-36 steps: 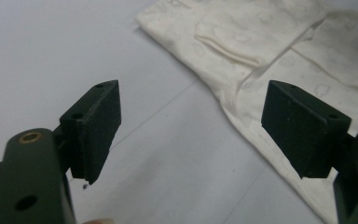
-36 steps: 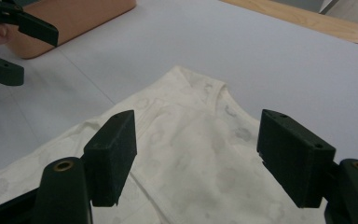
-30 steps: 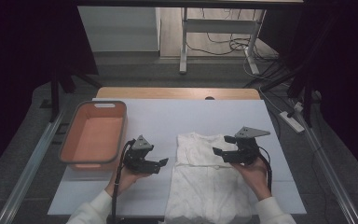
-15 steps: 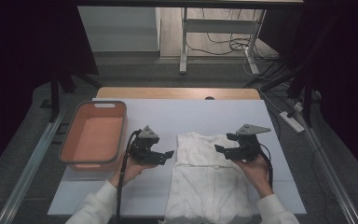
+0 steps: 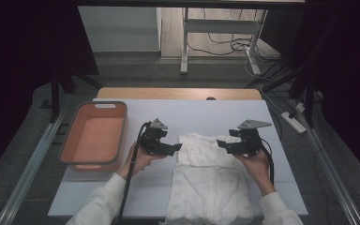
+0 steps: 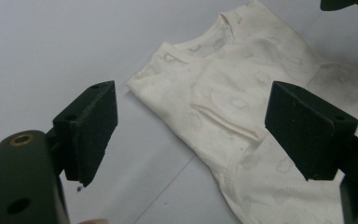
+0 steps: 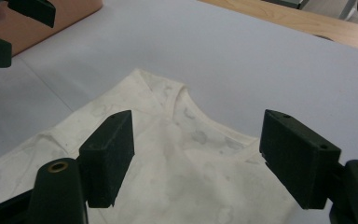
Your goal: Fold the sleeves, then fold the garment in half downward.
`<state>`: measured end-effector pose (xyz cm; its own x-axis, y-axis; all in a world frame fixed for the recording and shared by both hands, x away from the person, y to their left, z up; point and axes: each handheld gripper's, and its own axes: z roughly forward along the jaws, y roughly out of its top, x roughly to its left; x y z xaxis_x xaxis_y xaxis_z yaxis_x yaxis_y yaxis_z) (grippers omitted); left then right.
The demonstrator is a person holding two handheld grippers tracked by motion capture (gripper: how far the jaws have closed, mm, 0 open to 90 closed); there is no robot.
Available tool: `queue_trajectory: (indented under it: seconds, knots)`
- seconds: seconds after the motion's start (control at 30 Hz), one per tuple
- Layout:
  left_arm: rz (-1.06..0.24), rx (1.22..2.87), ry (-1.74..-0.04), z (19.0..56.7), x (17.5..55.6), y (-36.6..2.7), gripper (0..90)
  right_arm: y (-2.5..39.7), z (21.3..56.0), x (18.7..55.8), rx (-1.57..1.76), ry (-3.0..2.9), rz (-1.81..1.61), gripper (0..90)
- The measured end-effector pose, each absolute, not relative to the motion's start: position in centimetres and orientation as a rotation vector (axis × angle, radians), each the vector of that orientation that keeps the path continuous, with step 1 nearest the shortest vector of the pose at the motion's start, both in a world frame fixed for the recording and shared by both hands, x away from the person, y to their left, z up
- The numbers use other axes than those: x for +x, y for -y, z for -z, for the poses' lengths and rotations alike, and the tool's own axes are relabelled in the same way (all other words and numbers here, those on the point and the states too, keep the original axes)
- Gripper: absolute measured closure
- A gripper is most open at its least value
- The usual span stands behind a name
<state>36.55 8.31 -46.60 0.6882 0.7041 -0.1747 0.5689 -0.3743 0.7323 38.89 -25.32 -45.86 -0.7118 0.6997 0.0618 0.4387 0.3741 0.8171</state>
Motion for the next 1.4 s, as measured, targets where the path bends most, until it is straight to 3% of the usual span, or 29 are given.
queue_trajectory:
  seconds: [0.3, 1.4]
  knots:
    - [-0.197, 2.078, -0.963, 46.5, 37.8, -7.5, 17.7, 25.5, 46.1, 40.1, 1.032, -2.350, -1.232, 25.7]
    - [-0.156, 2.157, -1.049, 51.8, 42.9, -5.3, 17.3, 28.0, 49.2, 43.8, 1.209, -2.428, -0.997, 26.1]
